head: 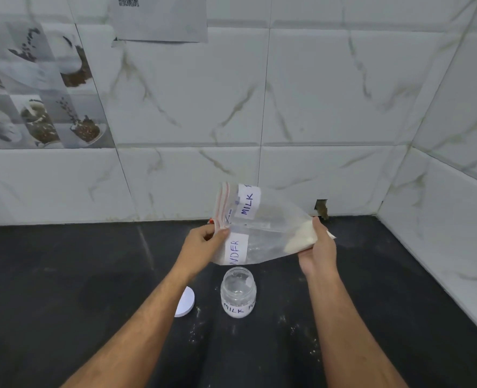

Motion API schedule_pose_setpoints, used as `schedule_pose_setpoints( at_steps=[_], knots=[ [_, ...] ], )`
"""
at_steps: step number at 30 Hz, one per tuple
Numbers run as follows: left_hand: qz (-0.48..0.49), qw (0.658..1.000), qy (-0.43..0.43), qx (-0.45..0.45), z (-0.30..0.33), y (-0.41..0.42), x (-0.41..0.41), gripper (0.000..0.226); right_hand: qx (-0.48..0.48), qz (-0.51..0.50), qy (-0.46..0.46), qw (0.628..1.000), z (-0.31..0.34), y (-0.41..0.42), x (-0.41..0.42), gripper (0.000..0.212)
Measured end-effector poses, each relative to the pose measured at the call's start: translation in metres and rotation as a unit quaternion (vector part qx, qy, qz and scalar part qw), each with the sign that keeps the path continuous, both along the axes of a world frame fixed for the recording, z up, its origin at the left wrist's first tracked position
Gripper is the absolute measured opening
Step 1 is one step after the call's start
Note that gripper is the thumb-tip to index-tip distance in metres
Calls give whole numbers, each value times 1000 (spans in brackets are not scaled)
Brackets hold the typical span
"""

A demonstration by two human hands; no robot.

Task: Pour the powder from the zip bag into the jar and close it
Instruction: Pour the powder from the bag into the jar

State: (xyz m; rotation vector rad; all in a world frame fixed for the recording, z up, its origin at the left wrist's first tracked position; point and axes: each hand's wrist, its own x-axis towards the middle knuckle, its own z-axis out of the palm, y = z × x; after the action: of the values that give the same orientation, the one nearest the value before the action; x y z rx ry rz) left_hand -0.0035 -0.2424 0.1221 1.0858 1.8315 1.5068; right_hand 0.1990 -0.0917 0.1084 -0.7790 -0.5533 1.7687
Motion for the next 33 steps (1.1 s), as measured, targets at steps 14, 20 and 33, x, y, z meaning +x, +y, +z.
schedule_pose_setpoints(
  at_steps=[14,20,33],
  knots=[
    [-69,988,-55,-124,-44,9,-13,16,89,-23,-126,988,9,20,16,14],
    [-58,988,-38,-141,-57,8,-4,32,160,-4,-177,971,18,17,12,6],
    [-58,986,-85,-133,-83,-3,-6,40,286,42,-241,927,37,-1,-8,9]
  ],
)
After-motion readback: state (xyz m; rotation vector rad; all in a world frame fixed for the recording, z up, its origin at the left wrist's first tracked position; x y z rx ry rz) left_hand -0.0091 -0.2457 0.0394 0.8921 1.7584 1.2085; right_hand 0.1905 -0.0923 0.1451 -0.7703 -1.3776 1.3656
